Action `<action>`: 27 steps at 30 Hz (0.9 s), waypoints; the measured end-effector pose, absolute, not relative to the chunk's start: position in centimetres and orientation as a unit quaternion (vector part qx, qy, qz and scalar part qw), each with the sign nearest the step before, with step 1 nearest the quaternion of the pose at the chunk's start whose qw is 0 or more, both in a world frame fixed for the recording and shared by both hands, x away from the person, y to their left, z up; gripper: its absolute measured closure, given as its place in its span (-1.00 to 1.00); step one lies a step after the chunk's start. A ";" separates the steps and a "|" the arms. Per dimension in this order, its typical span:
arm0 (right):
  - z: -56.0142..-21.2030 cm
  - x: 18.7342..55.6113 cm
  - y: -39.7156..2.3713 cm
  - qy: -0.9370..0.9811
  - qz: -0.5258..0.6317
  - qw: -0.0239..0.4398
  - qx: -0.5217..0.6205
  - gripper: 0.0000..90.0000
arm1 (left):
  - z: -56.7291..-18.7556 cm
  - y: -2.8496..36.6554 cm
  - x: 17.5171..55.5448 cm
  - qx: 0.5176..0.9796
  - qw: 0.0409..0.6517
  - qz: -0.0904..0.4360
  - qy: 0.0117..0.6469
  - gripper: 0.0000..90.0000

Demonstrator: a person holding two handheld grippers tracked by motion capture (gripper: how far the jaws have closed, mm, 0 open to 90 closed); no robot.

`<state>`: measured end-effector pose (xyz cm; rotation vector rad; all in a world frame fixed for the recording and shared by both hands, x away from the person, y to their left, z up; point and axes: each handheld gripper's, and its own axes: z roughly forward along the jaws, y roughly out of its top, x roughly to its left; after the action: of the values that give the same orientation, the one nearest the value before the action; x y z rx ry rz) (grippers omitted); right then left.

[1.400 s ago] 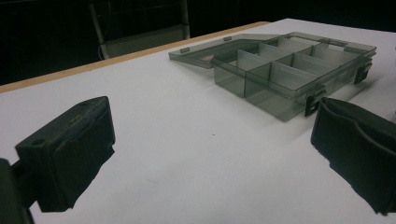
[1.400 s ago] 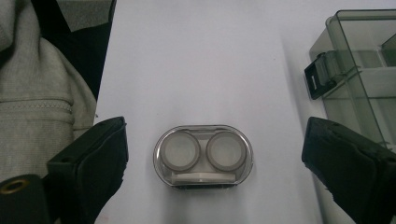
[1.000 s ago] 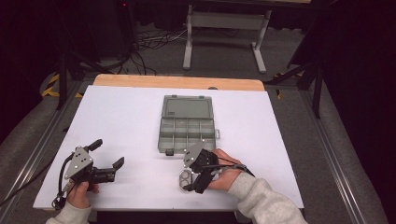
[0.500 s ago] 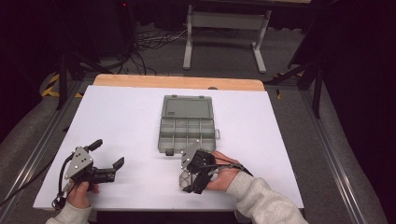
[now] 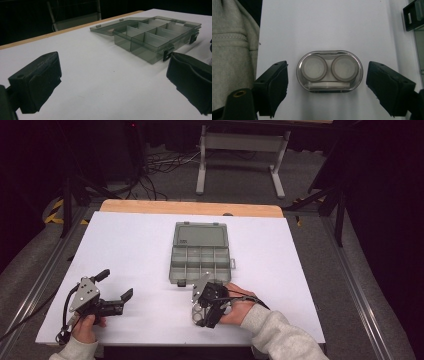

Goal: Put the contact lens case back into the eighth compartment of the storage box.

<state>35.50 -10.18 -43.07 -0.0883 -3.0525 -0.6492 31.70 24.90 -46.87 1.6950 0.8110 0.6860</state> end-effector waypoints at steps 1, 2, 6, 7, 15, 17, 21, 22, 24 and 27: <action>-43.1 35.5 -10.1 -0.978 -0.208 0.010 -0.027 -0.58 | -46.9 24.9 31.7 0.713 0.540 0.289 0.341 -0.99; -43.2 35.5 -10.1 -0.978 -0.208 0.009 -0.029 -0.58 | -46.9 24.9 31.7 0.713 0.540 0.289 0.341 -0.99; -43.3 35.6 -9.9 -0.979 -0.204 0.007 -0.030 -0.57 | -46.9 24.9 31.7 0.713 0.540 0.288 0.342 -0.99; -43.4 35.6 -9.9 -0.979 -0.202 0.008 -0.031 -0.57 | -46.9 24.9 31.7 0.713 0.540 0.288 0.342 -0.99; -44.0 35.4 -9.4 -0.982 -0.185 0.008 -0.028 -0.51 | -46.9 24.9 31.7 0.713 0.540 0.288 0.342 -0.99; -44.2 35.5 -9.2 -0.982 -0.187 0.007 -0.021 -0.47 | -46.9 24.9 31.7 0.712 0.542 0.288 0.342 -0.99; -44.1 35.5 -9.2 -0.983 -0.185 0.002 -0.020 -0.41 | -46.9 24.9 31.7 0.712 0.542 0.288 0.342 -0.99; -44.1 35.5 -9.2 -0.982 -0.186 -0.001 -0.020 -0.41 | -46.9 24.9 31.7 0.712 0.542 0.288 0.342 -0.99; -44.1 35.4 -9.2 -0.982 -0.186 -0.003 -0.020 -0.41 | -46.9 24.9 31.7 0.711 0.542 0.288 0.342 -0.99; -44.1 35.3 -9.2 -0.983 -0.184 -0.002 -0.022 -0.41 | -46.9 24.9 31.7 0.712 0.541 0.289 0.342 -0.99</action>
<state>35.34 -9.20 -44.10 -0.0678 -3.0922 -0.5781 31.70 24.92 -46.88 1.6906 0.8135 0.6855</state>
